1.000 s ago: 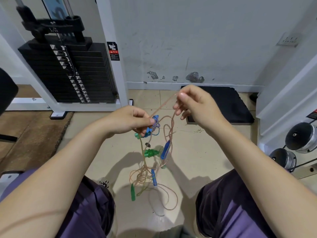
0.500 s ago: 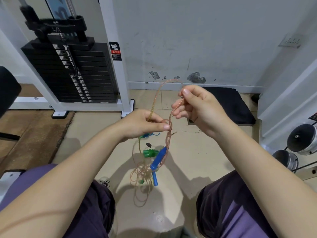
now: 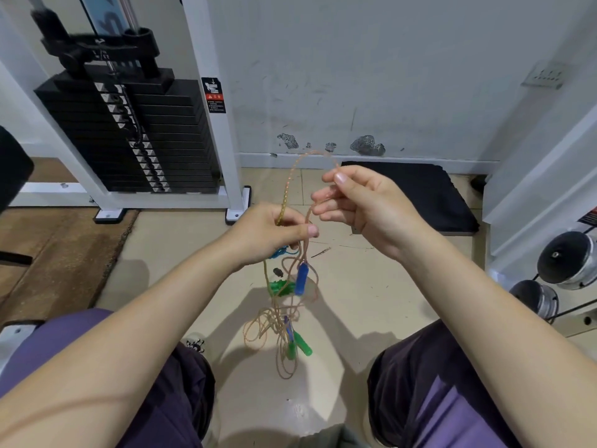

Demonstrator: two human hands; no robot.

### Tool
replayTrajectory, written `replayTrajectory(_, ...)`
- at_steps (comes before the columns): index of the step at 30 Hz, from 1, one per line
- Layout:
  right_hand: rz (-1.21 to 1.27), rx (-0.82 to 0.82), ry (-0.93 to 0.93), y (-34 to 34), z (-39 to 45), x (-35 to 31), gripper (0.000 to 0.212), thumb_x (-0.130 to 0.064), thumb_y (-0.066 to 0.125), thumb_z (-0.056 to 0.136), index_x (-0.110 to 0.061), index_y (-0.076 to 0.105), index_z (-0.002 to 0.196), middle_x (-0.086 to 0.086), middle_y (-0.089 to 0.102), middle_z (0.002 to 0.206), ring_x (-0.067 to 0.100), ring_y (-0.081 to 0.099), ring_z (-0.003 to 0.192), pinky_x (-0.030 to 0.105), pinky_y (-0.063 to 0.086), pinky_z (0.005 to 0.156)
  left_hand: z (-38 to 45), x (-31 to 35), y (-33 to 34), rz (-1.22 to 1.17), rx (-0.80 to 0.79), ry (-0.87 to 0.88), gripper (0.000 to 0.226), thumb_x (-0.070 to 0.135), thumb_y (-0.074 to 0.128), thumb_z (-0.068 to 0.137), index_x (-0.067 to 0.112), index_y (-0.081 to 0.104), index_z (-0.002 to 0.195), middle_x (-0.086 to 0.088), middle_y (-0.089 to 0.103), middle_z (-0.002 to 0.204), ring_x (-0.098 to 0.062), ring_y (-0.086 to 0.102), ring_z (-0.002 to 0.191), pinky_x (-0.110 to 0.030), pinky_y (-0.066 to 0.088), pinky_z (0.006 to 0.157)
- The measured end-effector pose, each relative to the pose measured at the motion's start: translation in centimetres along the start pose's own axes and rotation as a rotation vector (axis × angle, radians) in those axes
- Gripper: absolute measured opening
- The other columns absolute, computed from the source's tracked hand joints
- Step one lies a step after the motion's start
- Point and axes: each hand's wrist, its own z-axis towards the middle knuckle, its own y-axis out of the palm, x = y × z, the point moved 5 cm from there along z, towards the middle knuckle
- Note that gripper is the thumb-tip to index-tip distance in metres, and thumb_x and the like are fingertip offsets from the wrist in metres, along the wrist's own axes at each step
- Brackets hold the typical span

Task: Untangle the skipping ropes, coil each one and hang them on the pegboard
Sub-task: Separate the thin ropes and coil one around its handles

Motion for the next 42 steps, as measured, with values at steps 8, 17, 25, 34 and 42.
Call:
replayTrajectory(8, -0.646, -0.172, 0.166, 1.3, -0.4, 3.2, 0.021, -0.007, 0.079, 0.078, -0.011, 0.065, 0.093, 0.008, 0.067, 0.087, 0.015, 0.061, 0.078, 0.040, 0.053, 0.087, 0.5, 0.0, -1.8, -0.535, 0.067, -0.001, 0.019, 0.024, 0.059, 0.093, 0.010, 0.072, 0.091, 0.000, 0.062, 0.066, -0.003, 0.026, 0.033, -0.014, 0.019, 0.037)
replayTrajectory(17, -0.591, -0.147, 0.187, 1.3, -0.4, 3.0, 0.007, -0.009, 0.055, 0.098, -0.009, 0.059, 0.091, 0.006, 0.061, 0.066, 0.022, 0.059, 0.056, 0.034, 0.053, 0.060, -0.1, -0.3, -4.2, -0.107, 0.249, -0.089, 0.021, 0.033, 0.073, 0.088, 0.014, 0.070, 0.081, 0.006, 0.057, 0.053, -0.008, 0.032, 0.042, -0.019, 0.024, 0.040)
replayTrajectory(25, -0.675, -0.147, 0.194, 0.9, -0.4, 2.9, 0.004, -0.013, 0.063, 0.093, -0.013, 0.065, 0.097, 0.003, 0.060, 0.073, 0.014, 0.047, 0.044, 0.024, 0.041, 0.043, -0.8, 0.4, -3.5, -0.007, 0.005, -0.126, 0.032, 0.032, 0.069, 0.092, 0.023, 0.074, 0.061, 0.005, 0.055, 0.049, -0.011, 0.027, 0.044, -0.022, 0.019, 0.043)
replayTrajectory(34, -1.023, 0.030, 0.012, -0.5, 0.2, 1.4, 0.017, -0.025, 0.082, 0.077, -0.020, 0.068, 0.084, -0.003, 0.053, 0.081, 0.011, 0.049, 0.067, 0.028, 0.042, 0.062, -0.5, -0.3, -4.0, -0.175, 0.044, -0.151, 0.027, 0.021, 0.068, 0.092, 0.018, 0.074, 0.066, -0.004, 0.068, 0.062, -0.008, 0.025, 0.038, -0.016, 0.018, 0.038)
replayTrajectory(42, -0.835, -0.042, 0.039, 0.7, -0.2, 1.9, 0.009, -0.013, 0.059, 0.096, -0.019, 0.065, 0.099, 0.005, 0.070, 0.069, 0.013, 0.063, 0.060, 0.030, 0.050, 0.061, -0.2, -0.4, -3.2, -0.277, -0.001, -0.120, 0.014, 0.022, 0.069, 0.089, 0.010, 0.075, 0.084, -0.006, 0.071, 0.068, -0.007, 0.024, 0.038, -0.015, 0.019, 0.037)
